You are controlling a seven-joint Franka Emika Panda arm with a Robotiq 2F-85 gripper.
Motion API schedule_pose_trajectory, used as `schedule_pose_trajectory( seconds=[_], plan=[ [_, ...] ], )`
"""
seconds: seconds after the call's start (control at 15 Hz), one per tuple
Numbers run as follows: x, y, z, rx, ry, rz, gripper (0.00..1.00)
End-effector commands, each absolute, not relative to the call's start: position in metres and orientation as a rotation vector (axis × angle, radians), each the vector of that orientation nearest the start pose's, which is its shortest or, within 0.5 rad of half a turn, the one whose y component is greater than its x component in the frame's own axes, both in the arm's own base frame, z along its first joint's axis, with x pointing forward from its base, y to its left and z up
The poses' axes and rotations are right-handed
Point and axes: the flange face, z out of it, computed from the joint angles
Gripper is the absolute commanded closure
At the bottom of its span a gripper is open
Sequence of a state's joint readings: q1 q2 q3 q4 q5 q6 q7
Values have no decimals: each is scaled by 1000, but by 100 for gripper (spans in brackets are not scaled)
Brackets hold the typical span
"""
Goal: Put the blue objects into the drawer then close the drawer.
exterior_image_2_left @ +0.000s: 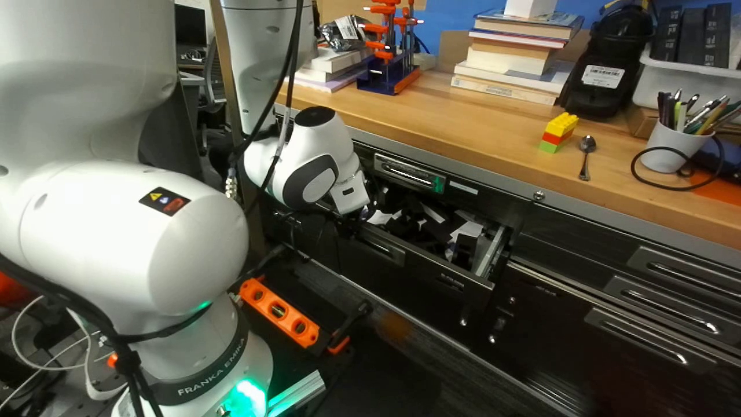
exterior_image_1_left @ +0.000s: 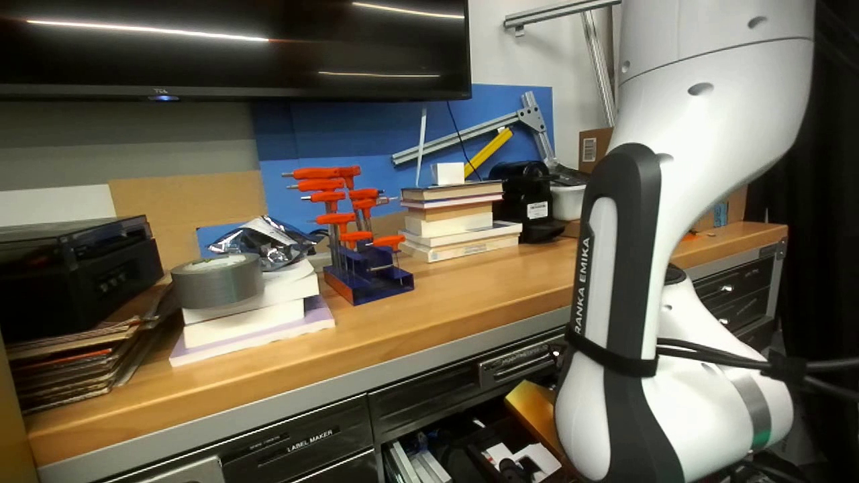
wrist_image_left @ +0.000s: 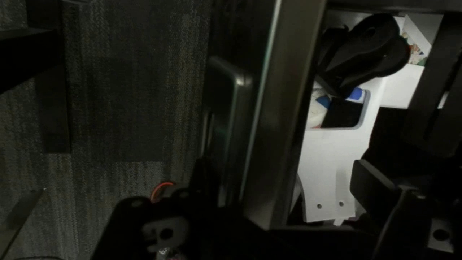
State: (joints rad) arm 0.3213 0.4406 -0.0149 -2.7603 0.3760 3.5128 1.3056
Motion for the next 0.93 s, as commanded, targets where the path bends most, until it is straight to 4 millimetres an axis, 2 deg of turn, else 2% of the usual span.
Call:
schedule_pose_trajectory(
  seconds=[0.0, 0.27, 0.67, 0.87],
  plan=[
    [384, 67, 141, -2311, 1759, -540, 0],
    [396, 68, 153, -2340, 1648, -633, 0],
    [435, 81, 166, -2357, 1478, -716, 0],
    [448, 87, 179, -2424, 1372, -686, 0]
  ],
)
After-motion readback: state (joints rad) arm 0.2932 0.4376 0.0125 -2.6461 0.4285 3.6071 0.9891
